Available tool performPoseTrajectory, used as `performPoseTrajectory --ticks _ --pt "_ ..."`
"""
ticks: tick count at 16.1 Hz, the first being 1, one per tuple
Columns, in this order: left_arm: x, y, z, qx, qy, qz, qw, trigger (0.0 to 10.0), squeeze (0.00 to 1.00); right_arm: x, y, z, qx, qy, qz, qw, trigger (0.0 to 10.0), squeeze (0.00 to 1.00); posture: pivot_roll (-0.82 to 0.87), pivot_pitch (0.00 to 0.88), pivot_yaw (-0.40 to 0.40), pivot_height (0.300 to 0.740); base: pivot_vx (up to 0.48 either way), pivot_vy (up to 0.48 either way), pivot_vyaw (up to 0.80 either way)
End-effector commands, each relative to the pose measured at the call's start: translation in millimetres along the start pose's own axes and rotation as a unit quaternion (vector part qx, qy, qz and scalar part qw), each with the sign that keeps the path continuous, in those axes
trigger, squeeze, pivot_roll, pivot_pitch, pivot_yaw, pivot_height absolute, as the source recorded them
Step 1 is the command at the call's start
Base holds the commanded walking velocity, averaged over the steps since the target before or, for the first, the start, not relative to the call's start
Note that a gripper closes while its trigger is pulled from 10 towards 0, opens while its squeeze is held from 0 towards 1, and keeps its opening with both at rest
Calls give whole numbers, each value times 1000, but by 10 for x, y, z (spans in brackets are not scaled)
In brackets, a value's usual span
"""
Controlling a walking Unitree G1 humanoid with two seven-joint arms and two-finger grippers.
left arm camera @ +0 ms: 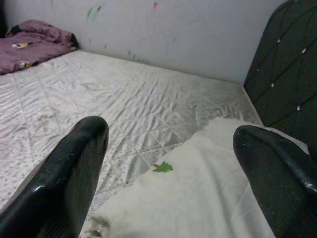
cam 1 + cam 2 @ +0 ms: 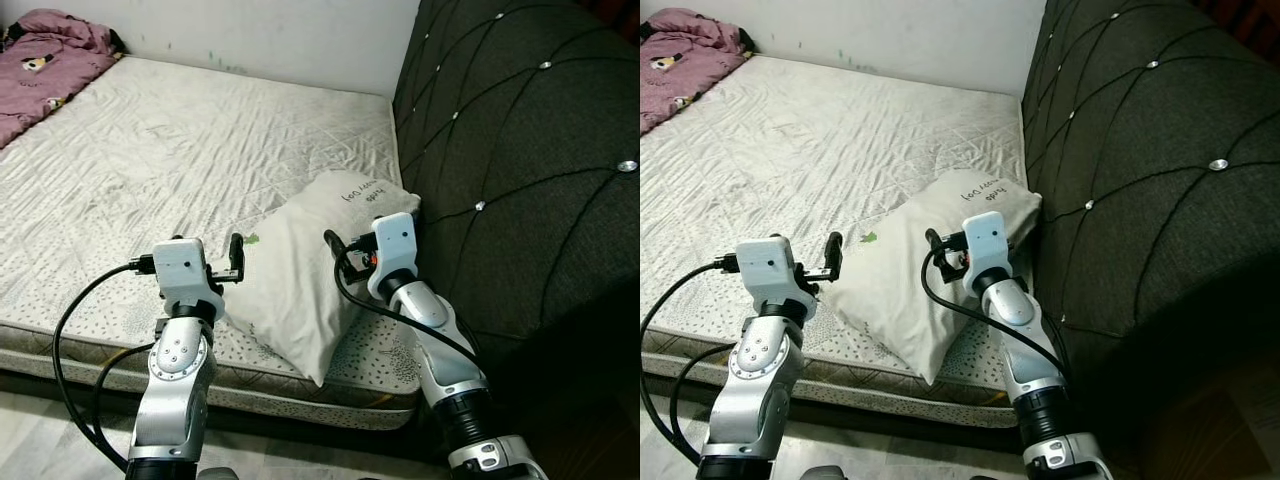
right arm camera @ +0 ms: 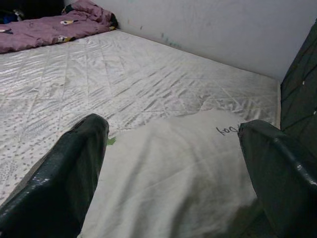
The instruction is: Clean up the room
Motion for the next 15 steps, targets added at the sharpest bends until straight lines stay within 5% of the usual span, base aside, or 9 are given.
performPoseTrajectory --ticks 1,12,15 --pt "54 -14 7 -3 -10 -4 1000 10000 0 -1 -15 7 0 3 -1 1000 10000 0 83 0 -70 740 0 0 0" --pt "41 -29 -3 -8 -7 -9 1000 10000 0 -4 -6 14 10 4 -12 1000 10000 0 81 0 -68 740 0 0 0" --pt "45 -28 -13 -9 -8 -11 1000 10000 0 2 0 20 13 2 -12 1000 10000 0 79 0 -66 711 0 0 0"
Point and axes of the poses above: a point about 5 cm out from each wrist's last joint towards the gripper, its own z axis pointing back from the gripper into the wrist, its own x axis along the axis of the wrist's last joint, y = z × x, the point moved 4 cm from there along -z, pointing out of the wrist towards the gripper, and after that the axes turned 3 degrees about -z, right-handed, at the moved point
